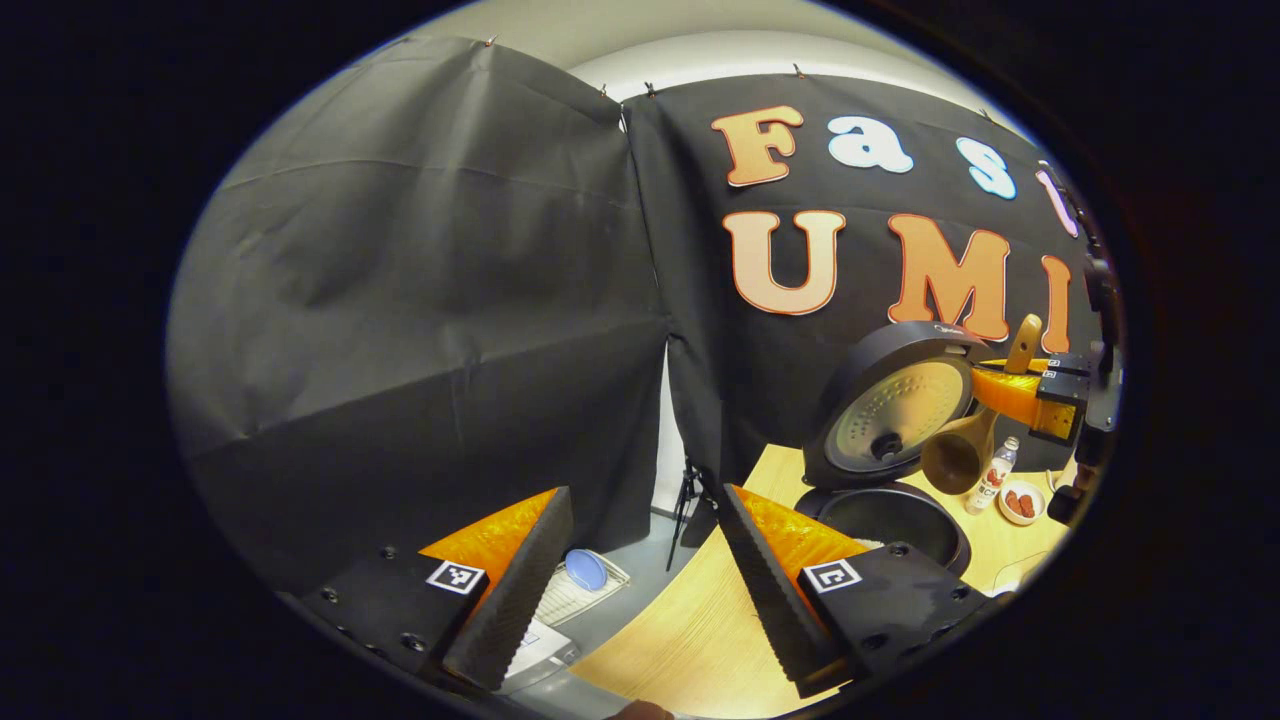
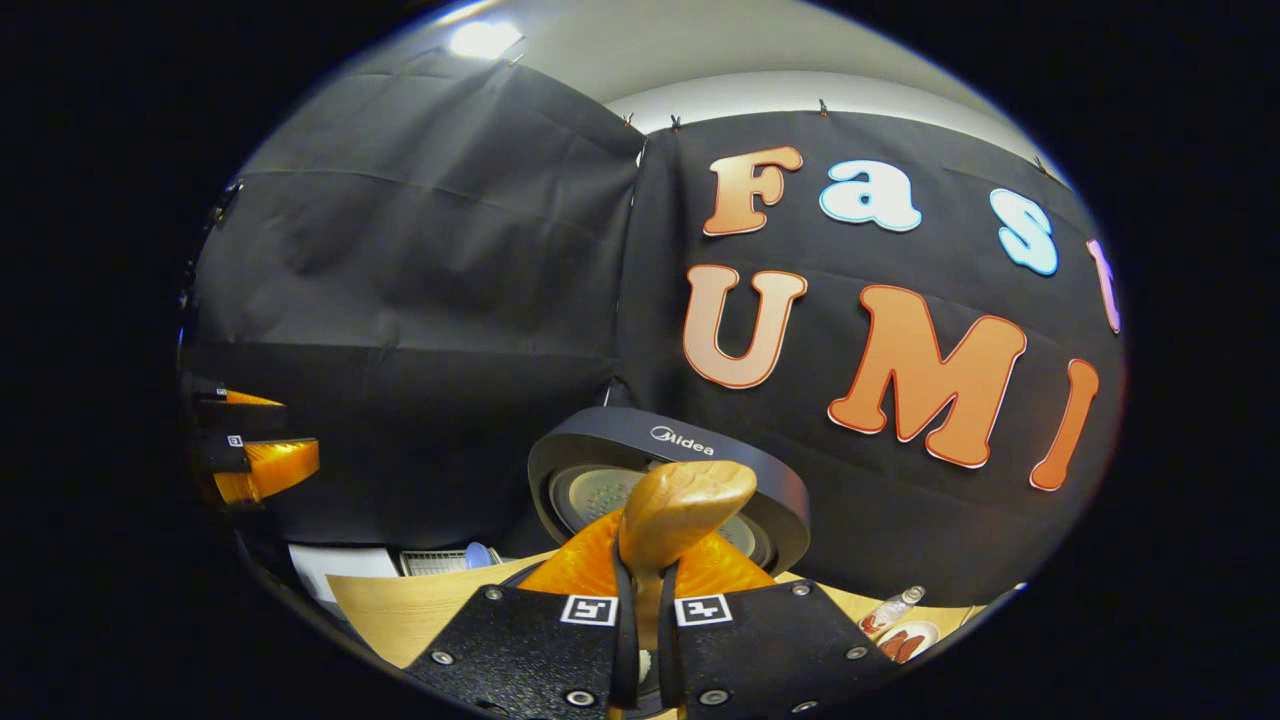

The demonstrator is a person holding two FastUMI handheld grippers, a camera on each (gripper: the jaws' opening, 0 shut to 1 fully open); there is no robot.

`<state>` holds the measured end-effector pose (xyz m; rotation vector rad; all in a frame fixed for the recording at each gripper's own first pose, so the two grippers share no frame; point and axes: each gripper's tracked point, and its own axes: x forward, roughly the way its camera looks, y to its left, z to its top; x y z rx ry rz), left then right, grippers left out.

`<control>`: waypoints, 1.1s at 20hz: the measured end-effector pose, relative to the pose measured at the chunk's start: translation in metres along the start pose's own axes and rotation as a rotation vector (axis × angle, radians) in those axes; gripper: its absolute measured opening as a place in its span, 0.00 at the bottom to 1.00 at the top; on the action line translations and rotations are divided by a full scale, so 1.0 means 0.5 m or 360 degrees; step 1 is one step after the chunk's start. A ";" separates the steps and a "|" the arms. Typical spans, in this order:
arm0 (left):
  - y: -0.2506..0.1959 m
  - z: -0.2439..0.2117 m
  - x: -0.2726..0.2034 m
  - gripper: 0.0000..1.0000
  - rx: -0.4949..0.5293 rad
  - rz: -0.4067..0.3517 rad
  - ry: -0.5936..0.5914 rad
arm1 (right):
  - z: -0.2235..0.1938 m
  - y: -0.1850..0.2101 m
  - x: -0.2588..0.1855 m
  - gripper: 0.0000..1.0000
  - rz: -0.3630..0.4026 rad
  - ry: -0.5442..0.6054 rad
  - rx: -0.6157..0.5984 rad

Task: Close the left gripper, press the button to open the rice cooker; take a wooden spoon from the chopstick holder with the right hand, scoop a spoonful of rice and pour it into the rice cooker, then put the wooden spoon back into the chopstick holder.

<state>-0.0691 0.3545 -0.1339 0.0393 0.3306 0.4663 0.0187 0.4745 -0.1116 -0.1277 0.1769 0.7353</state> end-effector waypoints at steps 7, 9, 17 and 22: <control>-0.034 0.009 -0.025 0.97 0.0017 -0.0002 -0.0012 | -0.009 -0.087 -0.051 0.07 -0.0020 0.0040 0.0544; -0.062 0.017 -0.039 0.97 0.0022 -0.0017 -0.0017 | -0.029 -0.125 -0.091 0.07 -0.0045 0.0058 0.0698; -0.212 0.032 -0.080 1.00 0.0017 -0.0111 0.0003 | -0.161 -0.324 -0.284 0.07 -0.0305 0.0188 0.0979; -0.309 0.046 -0.101 1.00 0.0038 -0.0180 0.0013 | -0.249 -0.442 -0.425 0.07 -0.0515 0.0254 0.1094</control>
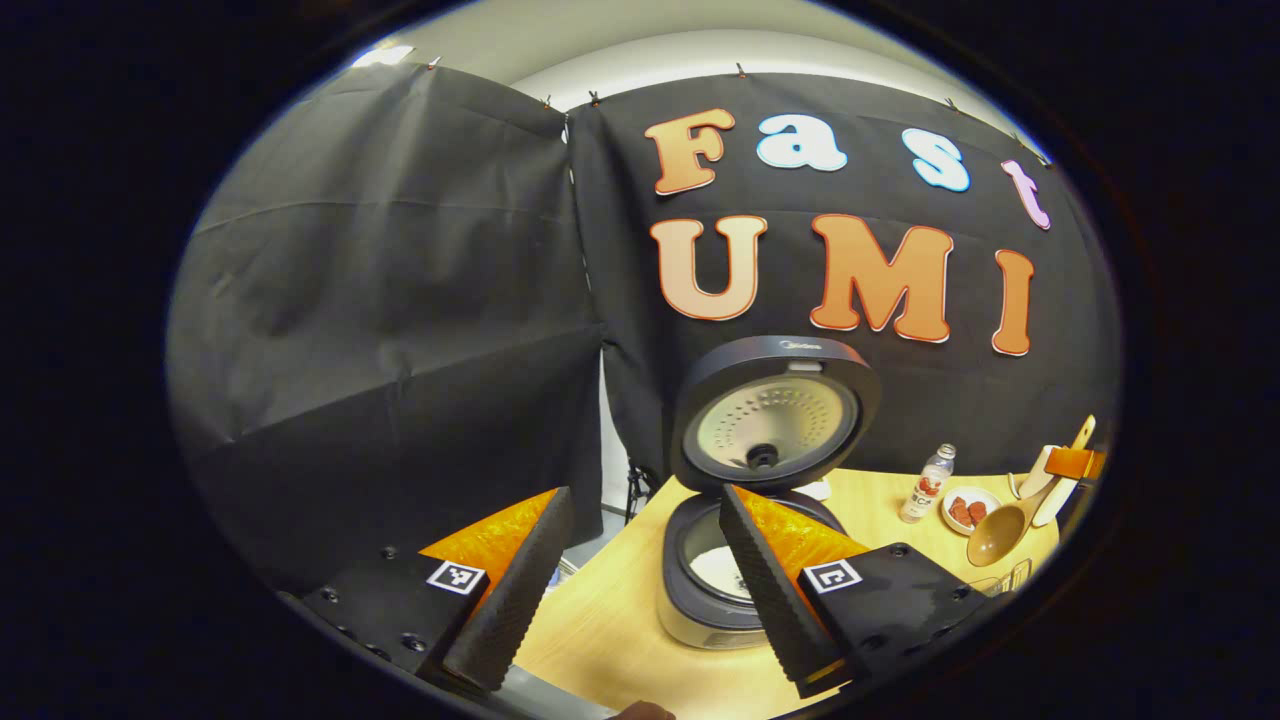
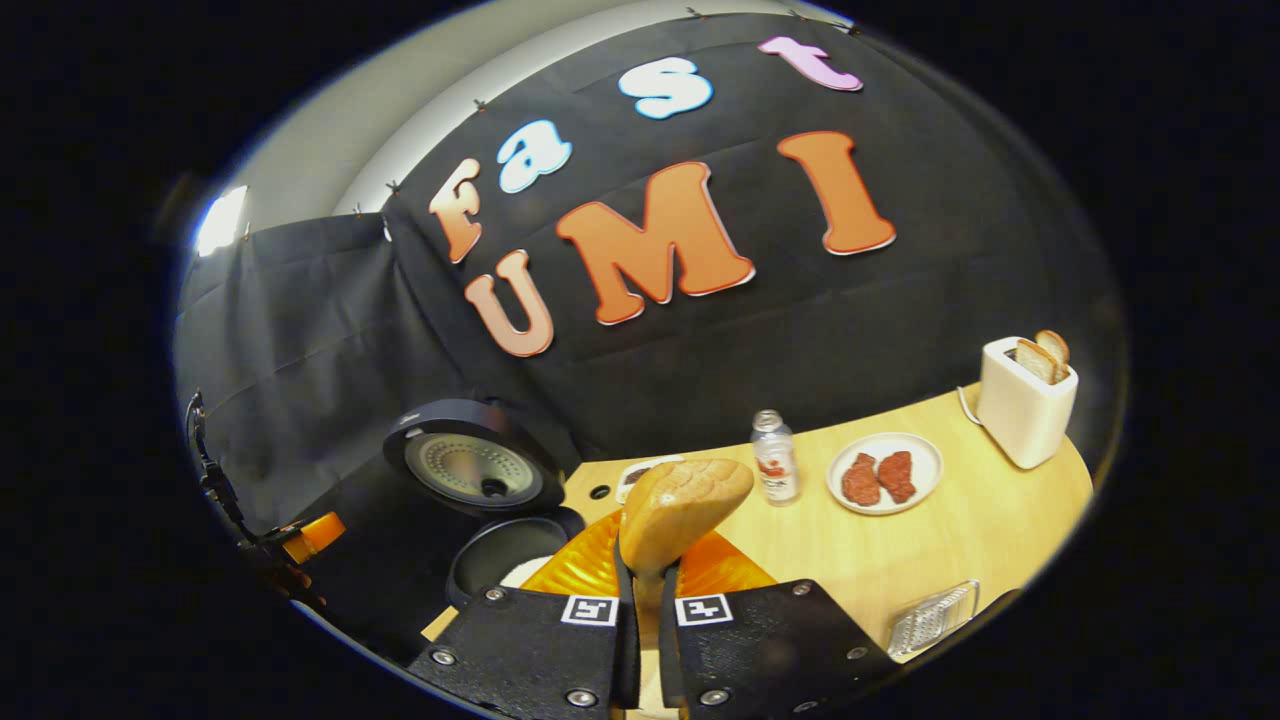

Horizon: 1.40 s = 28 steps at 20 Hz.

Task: Close the left gripper, press the button to open the rice cooker; take a wooden spoon from the chopstick holder with the right hand, scoop a spoonful of rice and pour it into the rice cooker, then put the wooden spoon back into the chopstick holder.

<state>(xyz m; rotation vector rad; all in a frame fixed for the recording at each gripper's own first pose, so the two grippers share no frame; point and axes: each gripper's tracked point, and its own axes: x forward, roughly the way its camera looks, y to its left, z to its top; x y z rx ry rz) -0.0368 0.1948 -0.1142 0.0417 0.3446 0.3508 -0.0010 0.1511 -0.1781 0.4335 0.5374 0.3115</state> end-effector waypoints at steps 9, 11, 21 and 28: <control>-0.134 0.027 -0.005 1.00 0.0028 -0.0090 0.0020 | -0.030 -0.320 -0.144 0.07 -0.0435 -0.0006 0.0235; -0.158 0.039 -0.004 1.00 0.0043 -0.0113 0.0008 | -0.037 -0.364 -0.166 0.07 -0.0498 -0.0015 0.0259; -0.256 0.070 0.017 1.00 0.0094 -0.0213 -0.0004 | -0.088 -0.476 -0.187 0.07 -0.0633 -0.0032 0.0359; -0.293 0.089 0.031 1.00 0.0106 -0.0265 -0.0005 | -0.135 -0.480 -0.158 0.07 -0.0630 0.0032 0.0360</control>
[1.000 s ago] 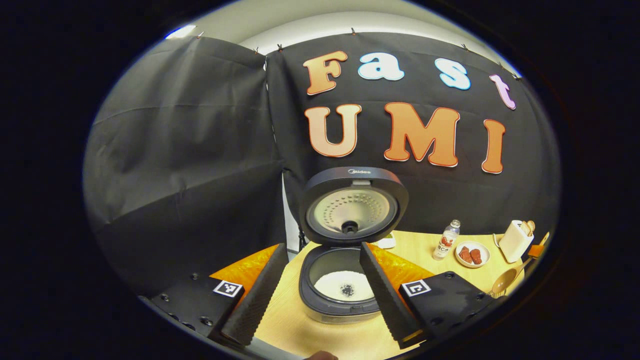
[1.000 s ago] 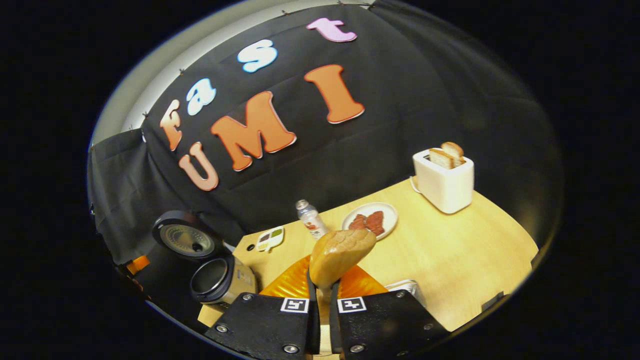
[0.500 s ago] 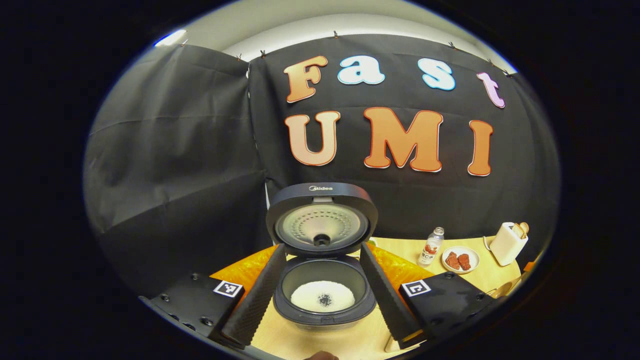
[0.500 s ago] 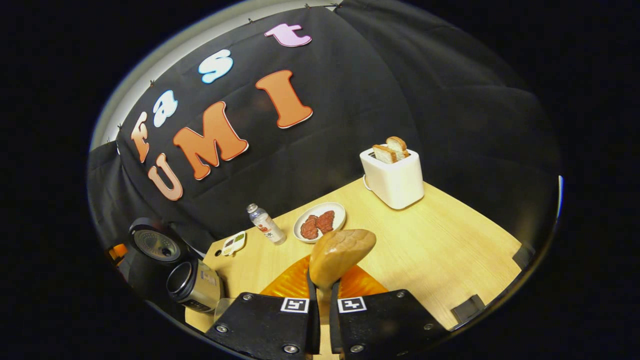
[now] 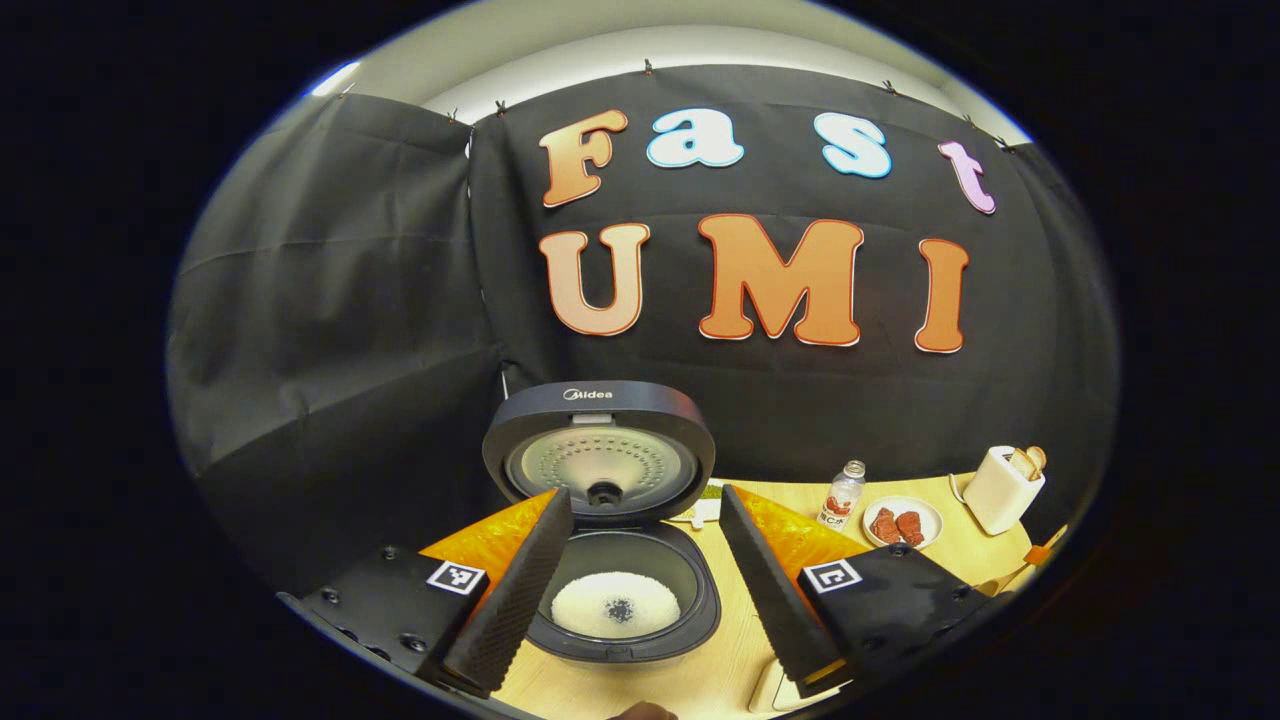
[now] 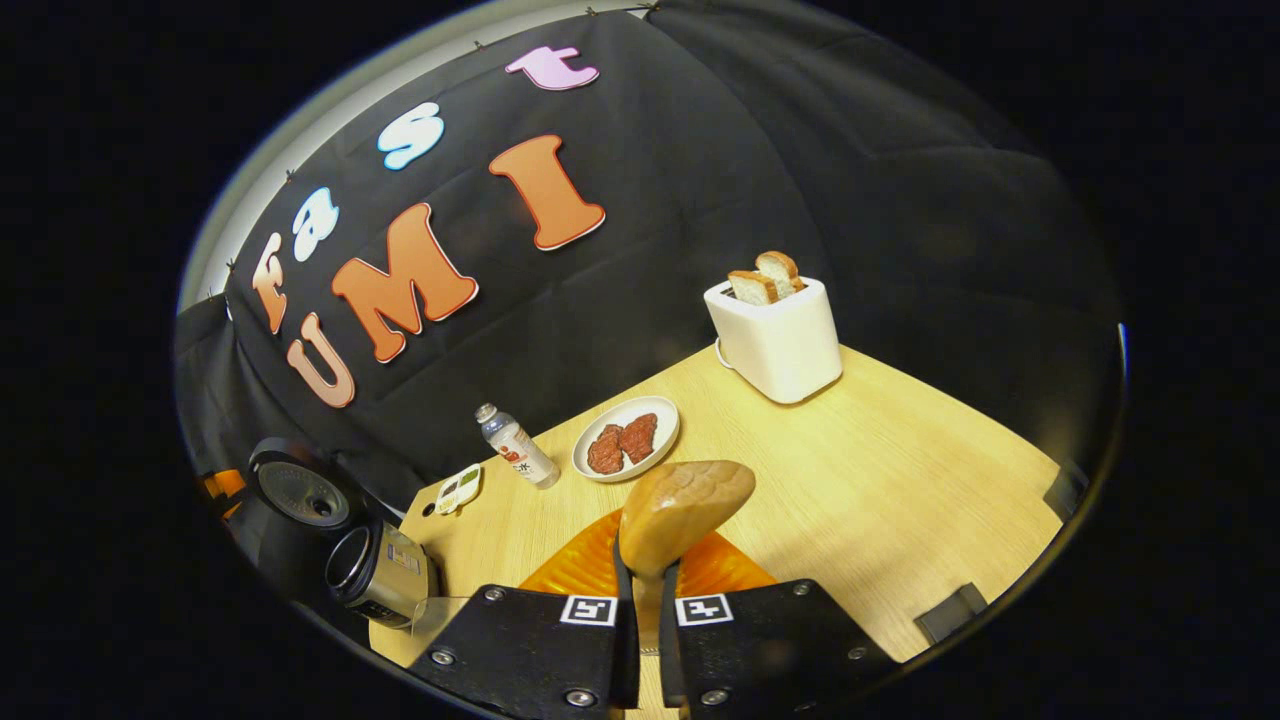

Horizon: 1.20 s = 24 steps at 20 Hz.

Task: Close the left gripper, press the button to open the rice cooker; take a wooden spoon from the chopstick holder with the right hand, scoop a spoonful of rice and pour it into the rice cooker, then put the wooden spoon back into the chopstick holder.

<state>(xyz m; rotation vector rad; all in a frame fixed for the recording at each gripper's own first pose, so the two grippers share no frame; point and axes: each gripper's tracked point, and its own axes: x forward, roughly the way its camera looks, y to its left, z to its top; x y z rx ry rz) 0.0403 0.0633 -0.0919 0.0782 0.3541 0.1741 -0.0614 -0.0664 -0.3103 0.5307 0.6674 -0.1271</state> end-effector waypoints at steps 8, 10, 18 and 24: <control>0.023 0.022 -0.002 0.97 -0.0004 0.0032 -0.0034 | -0.050 -0.010 0.030 0.08 -0.0047 0.0057 -0.0090; 0.034 0.023 -0.001 1.00 -0.0014 0.0041 -0.0037 | -0.064 -0.010 0.036 0.08 -0.0040 0.0072 -0.0100; 0.108 0.036 0.036 1.00 -0.0109 0.0099 -0.0028 | -0.099 -0.017 0.034 0.28 -0.0041 0.0229 -0.0023; 0.161 0.123 0.124 0.99 -0.0218 0.0087 -0.0037 | -0.046 -0.017 -0.006 0.82 -0.0121 0.0161 -0.0147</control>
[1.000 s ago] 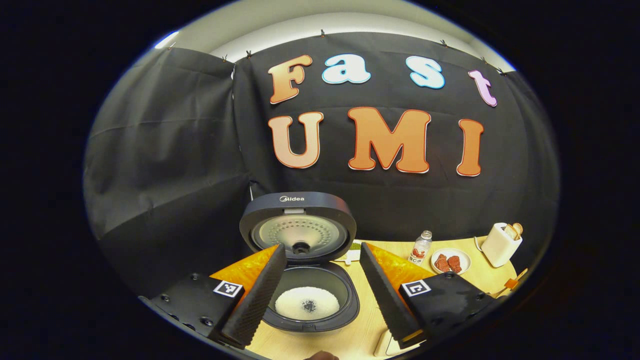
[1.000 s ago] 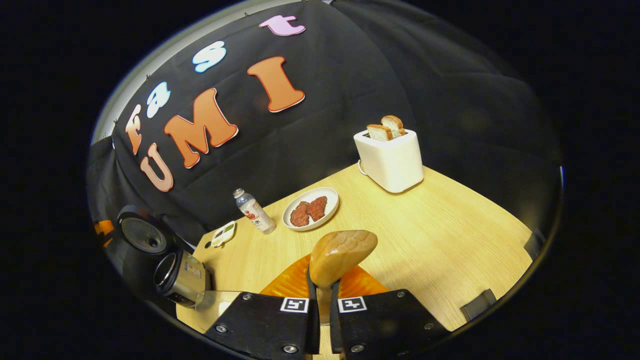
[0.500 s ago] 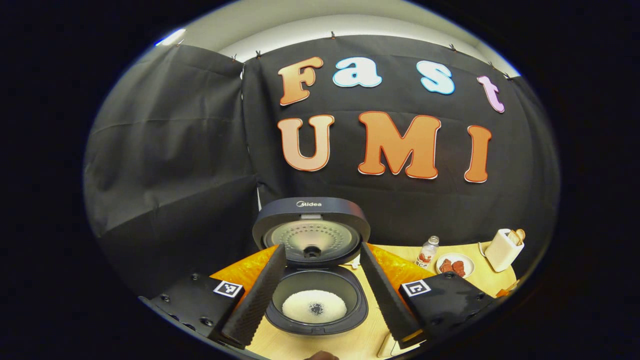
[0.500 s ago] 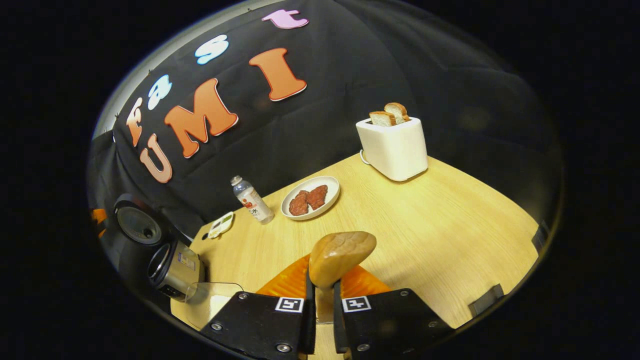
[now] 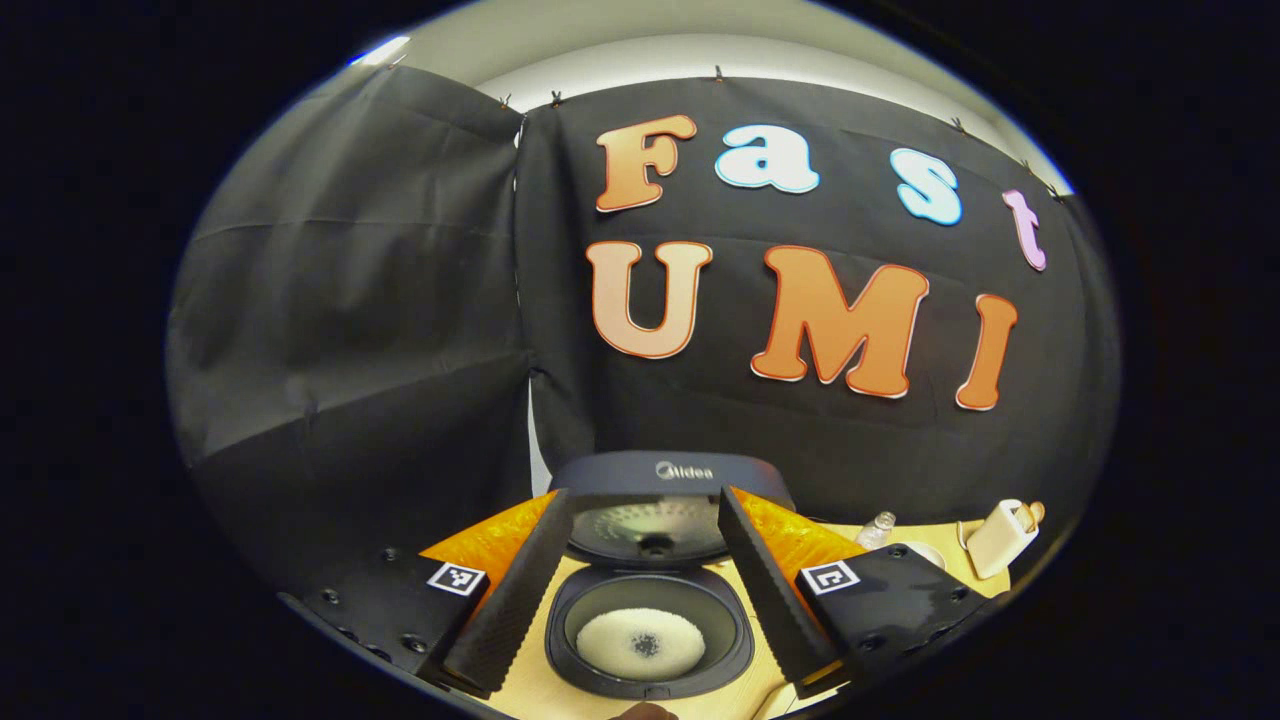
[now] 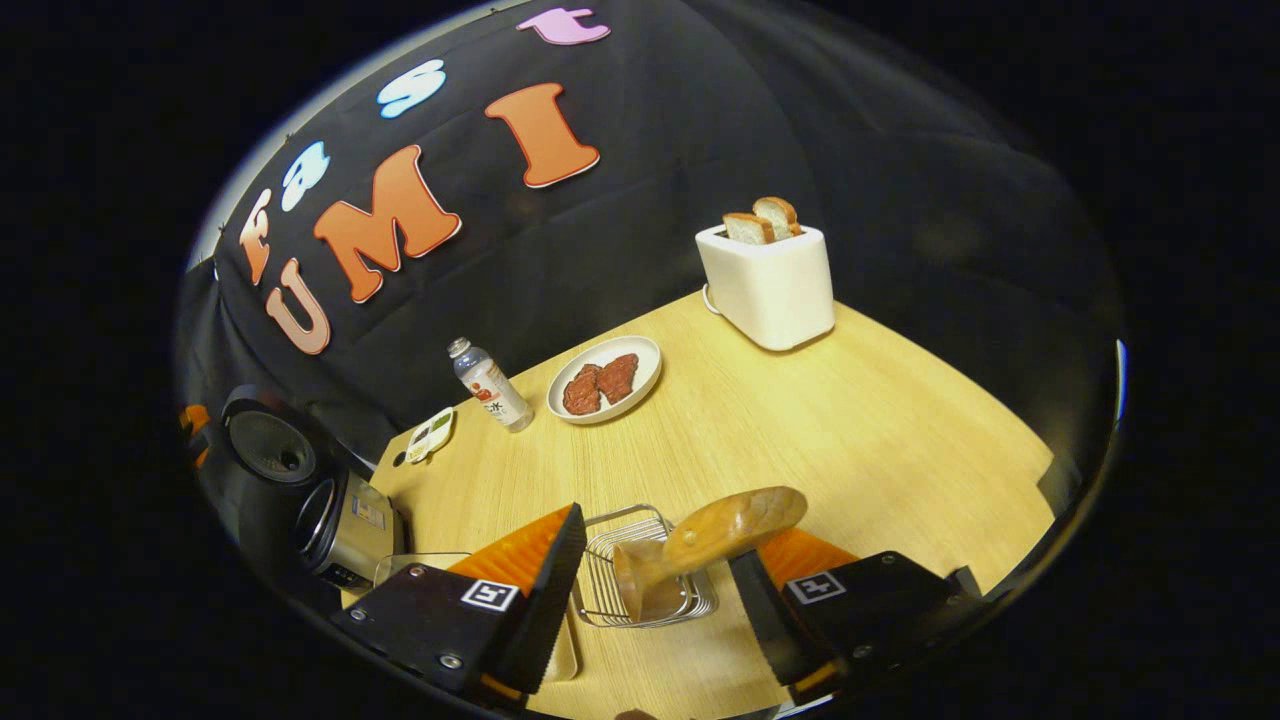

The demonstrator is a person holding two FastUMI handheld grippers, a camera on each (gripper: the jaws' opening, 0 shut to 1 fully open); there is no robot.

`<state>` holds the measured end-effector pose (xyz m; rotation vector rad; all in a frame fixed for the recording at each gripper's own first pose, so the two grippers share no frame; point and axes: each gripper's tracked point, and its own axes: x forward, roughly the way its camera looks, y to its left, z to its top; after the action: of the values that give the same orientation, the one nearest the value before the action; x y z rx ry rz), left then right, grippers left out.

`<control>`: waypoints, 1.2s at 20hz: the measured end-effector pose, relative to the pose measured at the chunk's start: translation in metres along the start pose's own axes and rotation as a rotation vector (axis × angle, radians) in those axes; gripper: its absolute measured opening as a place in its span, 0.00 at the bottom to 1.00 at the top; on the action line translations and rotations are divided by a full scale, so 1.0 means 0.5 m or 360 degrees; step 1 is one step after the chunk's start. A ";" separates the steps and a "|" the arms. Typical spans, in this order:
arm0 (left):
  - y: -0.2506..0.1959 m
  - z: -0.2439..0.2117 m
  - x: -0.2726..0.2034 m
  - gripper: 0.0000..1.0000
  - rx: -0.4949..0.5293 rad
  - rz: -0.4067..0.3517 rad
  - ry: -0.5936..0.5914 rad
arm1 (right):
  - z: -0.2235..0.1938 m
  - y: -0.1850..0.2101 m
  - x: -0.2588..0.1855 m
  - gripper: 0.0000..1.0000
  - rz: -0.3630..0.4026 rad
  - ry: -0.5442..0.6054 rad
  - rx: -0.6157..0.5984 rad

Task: Close the left gripper, press the button to open the rice cooker; take a wooden spoon from the chopstick holder with the right hand, scoop a spoonful of rice and pour it into the rice cooker, then put the wooden spoon back into the chopstick holder.

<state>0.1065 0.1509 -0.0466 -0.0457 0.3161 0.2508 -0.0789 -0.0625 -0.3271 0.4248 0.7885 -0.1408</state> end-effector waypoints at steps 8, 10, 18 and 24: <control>-0.052 0.022 0.171 0.99 0.0096 -0.0033 0.0183 | 0.087 0.036 -0.117 0.91 -0.0015 -0.0203 -0.0111; -0.053 -0.012 0.201 0.99 0.0120 -0.0004 0.0302 | 0.105 0.035 -0.136 0.91 -0.0012 -0.0245 -0.0103; -0.062 -0.135 0.174 1.00 0.0115 0.0039 0.0805 | 0.112 0.002 -0.170 0.91 -0.0041 -0.0277 -0.0169; -0.056 -0.266 0.083 1.00 0.0131 0.0050 0.1142 | 0.104 0.017 -0.153 0.91 0.0035 -0.0236 -0.0193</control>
<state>0.1116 0.1225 -0.1858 -0.0487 1.0407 0.2459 -0.0958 -0.0791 -0.2375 0.3047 0.6429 -0.1022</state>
